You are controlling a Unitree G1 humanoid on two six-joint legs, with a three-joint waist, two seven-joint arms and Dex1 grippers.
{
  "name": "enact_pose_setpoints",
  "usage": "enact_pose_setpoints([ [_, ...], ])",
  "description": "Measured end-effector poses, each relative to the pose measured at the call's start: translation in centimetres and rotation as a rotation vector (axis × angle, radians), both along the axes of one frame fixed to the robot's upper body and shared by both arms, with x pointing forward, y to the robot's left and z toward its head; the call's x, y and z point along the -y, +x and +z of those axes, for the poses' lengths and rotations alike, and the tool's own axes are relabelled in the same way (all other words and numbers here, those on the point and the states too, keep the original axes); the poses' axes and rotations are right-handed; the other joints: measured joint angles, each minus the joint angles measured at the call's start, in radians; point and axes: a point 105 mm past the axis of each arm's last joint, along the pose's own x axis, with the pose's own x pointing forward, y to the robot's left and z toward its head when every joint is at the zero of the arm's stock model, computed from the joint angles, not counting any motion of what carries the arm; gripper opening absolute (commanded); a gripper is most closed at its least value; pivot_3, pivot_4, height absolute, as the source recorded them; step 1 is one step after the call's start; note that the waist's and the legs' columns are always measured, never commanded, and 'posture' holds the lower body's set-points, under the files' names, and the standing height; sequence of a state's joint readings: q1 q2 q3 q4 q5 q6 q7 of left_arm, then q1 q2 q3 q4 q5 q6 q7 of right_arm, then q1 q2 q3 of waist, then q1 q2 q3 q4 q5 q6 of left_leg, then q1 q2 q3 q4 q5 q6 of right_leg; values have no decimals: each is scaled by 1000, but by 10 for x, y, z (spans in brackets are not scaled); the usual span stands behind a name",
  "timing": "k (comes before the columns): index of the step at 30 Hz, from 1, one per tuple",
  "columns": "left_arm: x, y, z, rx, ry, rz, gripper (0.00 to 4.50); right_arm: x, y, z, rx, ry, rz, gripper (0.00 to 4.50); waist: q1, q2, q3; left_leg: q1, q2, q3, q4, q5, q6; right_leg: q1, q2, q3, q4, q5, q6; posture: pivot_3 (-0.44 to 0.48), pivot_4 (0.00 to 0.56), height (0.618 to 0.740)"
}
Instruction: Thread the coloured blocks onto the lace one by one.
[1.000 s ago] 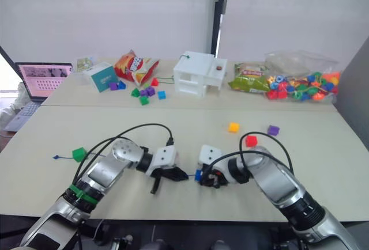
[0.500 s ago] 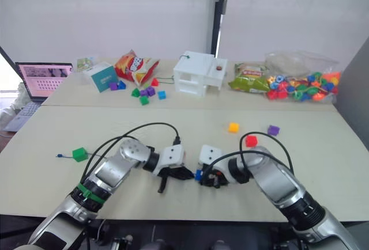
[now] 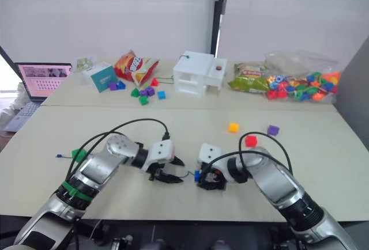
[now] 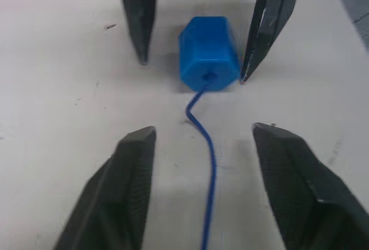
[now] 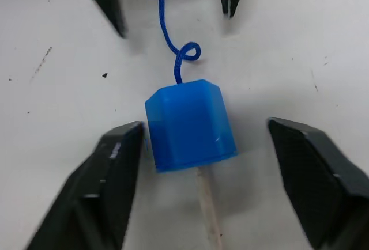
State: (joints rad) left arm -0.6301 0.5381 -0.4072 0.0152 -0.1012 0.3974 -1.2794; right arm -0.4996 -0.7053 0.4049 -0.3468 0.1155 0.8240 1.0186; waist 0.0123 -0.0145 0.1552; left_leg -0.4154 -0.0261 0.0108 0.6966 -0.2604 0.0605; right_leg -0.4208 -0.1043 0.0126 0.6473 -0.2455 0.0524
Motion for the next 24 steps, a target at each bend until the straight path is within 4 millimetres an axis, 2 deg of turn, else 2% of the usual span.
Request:
enact_pose_setpoints([
  [4, 6, 0, 7, -4, -18, -14, 3828, 4, -2, 6, 12, 18, -21, 4500, 1, 0, 0, 0, 0, 0, 0, 0, 0, 0, 0, 0, 0, 0, 0, 0, 150, 740],
  [8, 25, 0, 11, 25, -52, -49, 3828, 20, -9, 12, 17, 28, -60, 4500, 4, 0, 0, 0, 0, 0, 0, 0, 0, 1, 0, 0, 0, 0, 0, 0, 150, 740],
  [13, 57, -2, -5, 53, -44, -92, 3828, 39, -15, 7, 7, 33, -124, 4500, -1, 0, 0, 0, -1, 0, 0, 0, 0, 1, 0, 0, 0, 0, 0, 0, 150, 740],
  [18, 58, 6, -20, 73, 5, -55, 3828, 47, -16, 4, 17, 21, -154, 4500, -6, 0, 0, 0, 1, 0, 0, 0, 0, 0, 1, 1, 0, 0, 0, 0, 150, 740],
  [21, 60, 8, -20, 86, 10, -60, 3050, 47, -15, 4, 32, 24, -154, 4500, -2, 0, 0, 0, 0, 0, 1, 0, 0, 1, 1, 1, 0, 0, 0, 0, 150, 740],
  [24, 59, 7, -21, 84, 12, -72, 2063, 47, -14, 4, 38, 23, -160, 4500, 1, 0, 0, 0, 0, 0, 2, 0, 0, 1, 0, 0, 0, 0, 0, 0, 150, 740],
])
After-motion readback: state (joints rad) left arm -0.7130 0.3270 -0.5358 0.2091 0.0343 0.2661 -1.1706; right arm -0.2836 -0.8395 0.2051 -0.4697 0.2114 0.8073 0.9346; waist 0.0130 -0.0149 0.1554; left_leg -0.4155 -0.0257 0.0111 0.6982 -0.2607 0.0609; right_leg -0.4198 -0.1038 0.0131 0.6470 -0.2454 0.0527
